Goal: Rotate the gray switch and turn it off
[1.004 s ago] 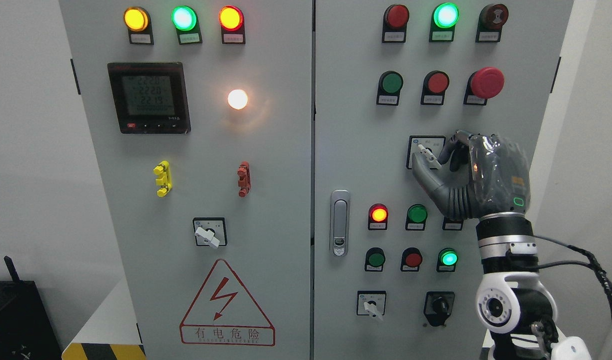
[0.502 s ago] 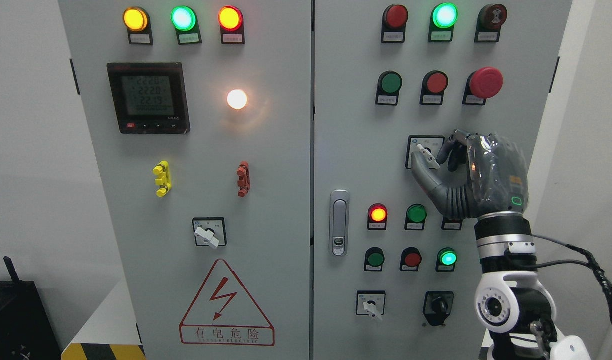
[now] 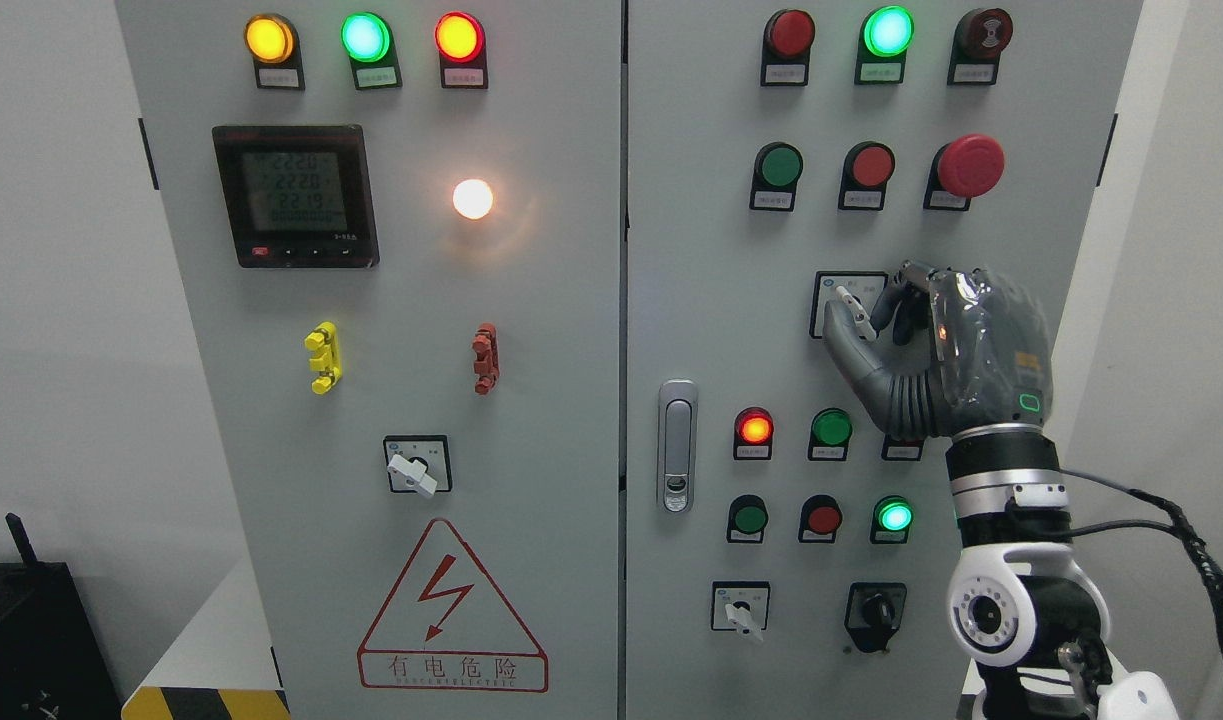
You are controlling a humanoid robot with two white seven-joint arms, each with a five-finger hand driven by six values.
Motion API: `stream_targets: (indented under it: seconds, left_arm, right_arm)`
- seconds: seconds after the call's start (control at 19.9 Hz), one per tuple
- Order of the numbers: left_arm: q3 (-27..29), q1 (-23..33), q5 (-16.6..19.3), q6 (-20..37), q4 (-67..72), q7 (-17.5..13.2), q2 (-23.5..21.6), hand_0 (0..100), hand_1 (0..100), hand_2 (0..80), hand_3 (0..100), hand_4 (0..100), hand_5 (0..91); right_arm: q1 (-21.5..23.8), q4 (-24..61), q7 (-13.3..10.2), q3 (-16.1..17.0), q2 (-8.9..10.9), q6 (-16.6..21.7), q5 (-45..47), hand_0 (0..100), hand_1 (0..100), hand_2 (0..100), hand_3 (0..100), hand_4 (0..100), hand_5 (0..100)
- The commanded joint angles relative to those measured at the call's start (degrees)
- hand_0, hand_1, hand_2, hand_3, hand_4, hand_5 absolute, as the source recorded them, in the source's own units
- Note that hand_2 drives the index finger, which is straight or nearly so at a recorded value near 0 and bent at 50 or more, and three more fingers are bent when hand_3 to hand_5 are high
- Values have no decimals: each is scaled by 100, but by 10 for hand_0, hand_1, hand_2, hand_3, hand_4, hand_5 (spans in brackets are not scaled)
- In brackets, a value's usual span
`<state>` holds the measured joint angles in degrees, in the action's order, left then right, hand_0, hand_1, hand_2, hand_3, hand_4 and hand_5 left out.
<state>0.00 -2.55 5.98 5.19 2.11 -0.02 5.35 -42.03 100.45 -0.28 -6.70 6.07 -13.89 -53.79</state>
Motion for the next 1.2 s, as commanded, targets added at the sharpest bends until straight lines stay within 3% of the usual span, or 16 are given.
stream_targets:
  seconds: [0.0, 1.15]
  left_arm:
    - [185, 0, 0, 0, 0, 2, 1, 120, 389, 0, 0, 0, 0]
    - [185, 0, 0, 0, 0, 2, 1, 120, 389, 0, 0, 0, 0]
  right_arm:
    - [-7, -8, 19, -7, -1, 1, 0, 508, 364, 706, 882, 812, 932]
    - [-7, -17, 107, -15, -1, 1, 18, 601, 298, 733, 903, 818, 937]
